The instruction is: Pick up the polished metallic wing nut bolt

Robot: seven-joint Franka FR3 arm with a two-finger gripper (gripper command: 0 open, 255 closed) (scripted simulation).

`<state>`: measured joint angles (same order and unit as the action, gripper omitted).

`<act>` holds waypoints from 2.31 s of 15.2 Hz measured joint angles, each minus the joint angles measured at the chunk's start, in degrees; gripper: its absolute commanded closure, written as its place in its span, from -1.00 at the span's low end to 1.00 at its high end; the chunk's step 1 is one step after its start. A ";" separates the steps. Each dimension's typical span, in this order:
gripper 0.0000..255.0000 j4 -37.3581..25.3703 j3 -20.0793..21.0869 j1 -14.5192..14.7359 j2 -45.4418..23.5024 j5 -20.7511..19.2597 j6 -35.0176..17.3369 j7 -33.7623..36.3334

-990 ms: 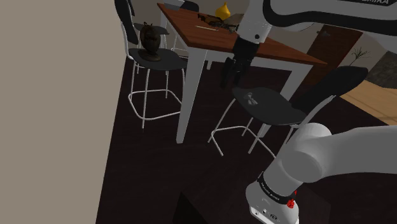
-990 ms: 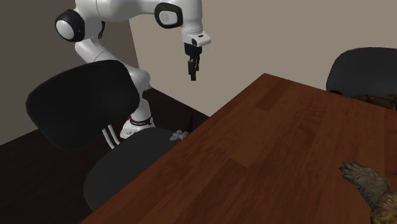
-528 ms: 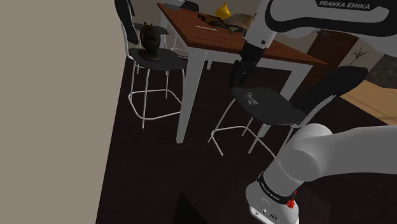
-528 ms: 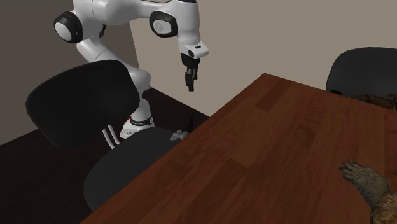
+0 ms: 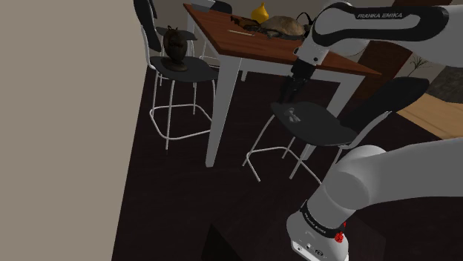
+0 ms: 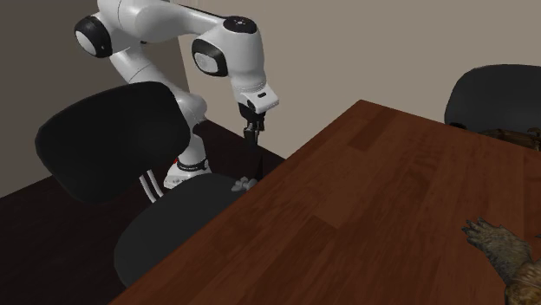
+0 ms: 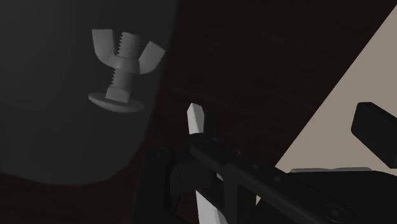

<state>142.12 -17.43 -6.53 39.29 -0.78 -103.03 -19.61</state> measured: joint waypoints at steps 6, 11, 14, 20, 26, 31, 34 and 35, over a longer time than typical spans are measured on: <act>-1.00 -3.35 -9.40 -1.19 -7.91 -0.64 -3.10 -9.38; -1.00 -6.01 -15.53 -1.05 -14.51 0.62 -5.53 -16.00; -1.00 -4.90 -16.39 -0.85 -15.86 1.00 -7.76 -17.02; 1.00 -4.36 -16.91 -0.75 -16.58 1.52 -10.52 -18.16; 1.00 -4.33 -16.76 -0.87 -16.61 1.07 -10.48 -17.60; 1.00 -4.42 -16.78 -0.86 -16.66 1.30 -9.85 -17.82; 1.00 -5.13 -16.31 -1.04 -15.82 1.00 -7.61 -17.16; 1.00 -5.62 -16.09 -1.04 -15.58 0.97 -6.86 -16.88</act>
<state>136.50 -33.52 -7.56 23.71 0.19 -109.89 -36.48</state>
